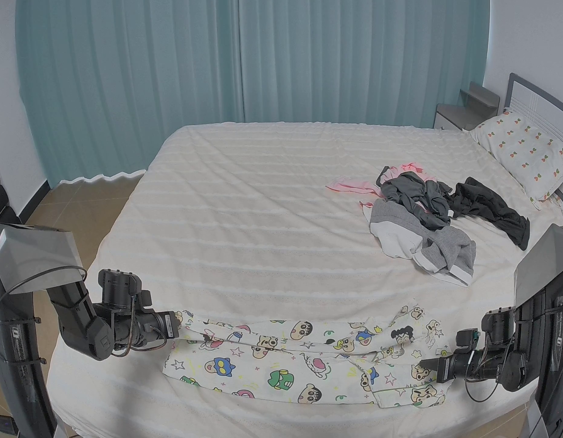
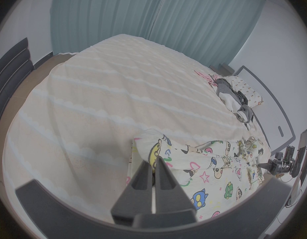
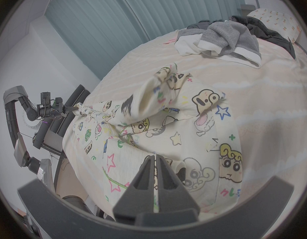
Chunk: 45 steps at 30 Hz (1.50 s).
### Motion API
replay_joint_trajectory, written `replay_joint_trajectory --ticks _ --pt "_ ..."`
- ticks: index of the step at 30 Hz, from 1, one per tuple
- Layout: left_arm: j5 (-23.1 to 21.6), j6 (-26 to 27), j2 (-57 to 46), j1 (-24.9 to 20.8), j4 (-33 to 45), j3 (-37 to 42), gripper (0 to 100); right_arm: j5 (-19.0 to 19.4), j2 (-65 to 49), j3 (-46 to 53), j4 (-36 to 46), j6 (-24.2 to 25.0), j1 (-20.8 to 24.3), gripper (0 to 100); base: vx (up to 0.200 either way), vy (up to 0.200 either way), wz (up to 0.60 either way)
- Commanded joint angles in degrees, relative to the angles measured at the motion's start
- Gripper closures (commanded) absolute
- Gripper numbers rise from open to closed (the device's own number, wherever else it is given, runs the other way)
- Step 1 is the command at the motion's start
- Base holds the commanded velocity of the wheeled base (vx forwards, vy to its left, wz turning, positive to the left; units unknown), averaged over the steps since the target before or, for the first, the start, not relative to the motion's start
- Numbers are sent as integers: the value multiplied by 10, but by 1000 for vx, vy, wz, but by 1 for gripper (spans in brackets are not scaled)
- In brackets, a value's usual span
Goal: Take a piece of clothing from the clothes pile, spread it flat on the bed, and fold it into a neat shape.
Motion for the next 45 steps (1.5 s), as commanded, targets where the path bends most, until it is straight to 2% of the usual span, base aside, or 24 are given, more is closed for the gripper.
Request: replay_joint_trajectory --ticks 1,7,10,14,15,16,19,20,22,25,29,33,36,38,45 --pt "0 -1 7 0 -1 4 0 4 -29 14 -7 2 0 100 0 0 0" --pt "0 -6 2 3 -18 18 0 6 -109 9 -7 11 4 100 0 0 0" --pt "0 -26 -2 10 -52 29 0 -2 -150 -14 -6 45 36 100 0 0 0" --pt "-1 -108 -25 25 -91 36 0 -37 -155 -69 -5 93 89 100 0 0 0" --pt "-1 -113 -27 25 -93 37 0 -40 -153 -73 -5 96 93 100 0 0 0" --pt "-2 -149 -41 32 -97 39 0 -63 -142 -102 3 108 109 100 0 0 0" --pt "-8 -225 -65 46 -98 40 0 -92 -124 -157 37 128 137 100 0 0 0" --pt "-17 -277 -82 52 -99 42 0 -106 -111 -192 70 134 148 100 0 0 0" --pt "-30 -347 -108 60 -101 51 0 -126 -93 -240 121 137 156 100 0 0 0" --pt "-63 -414 -135 73 -110 75 0 -156 -70 -305 208 136 160 100 0 0 0" --pt "-90 -425 -129 86 -155 116 0 -178 -76 -345 352 136 161 100 0 0 0" --pt "-87 -424 -92 90 -216 128 0 -187 -97 -334 422 134 161 100 0 0 0" --pt "-87 -424 -79 92 -243 138 0 -196 -106 -317 440 132 160 100 0 0 0" --pt "-90 -423 -74 91 -269 153 0 -216 -116 -286 441 131 161 100 0 0 0" --pt "-91 -422 -68 91 -277 159 0 -233 -130 -237 448 130 162 100 0 0 0"
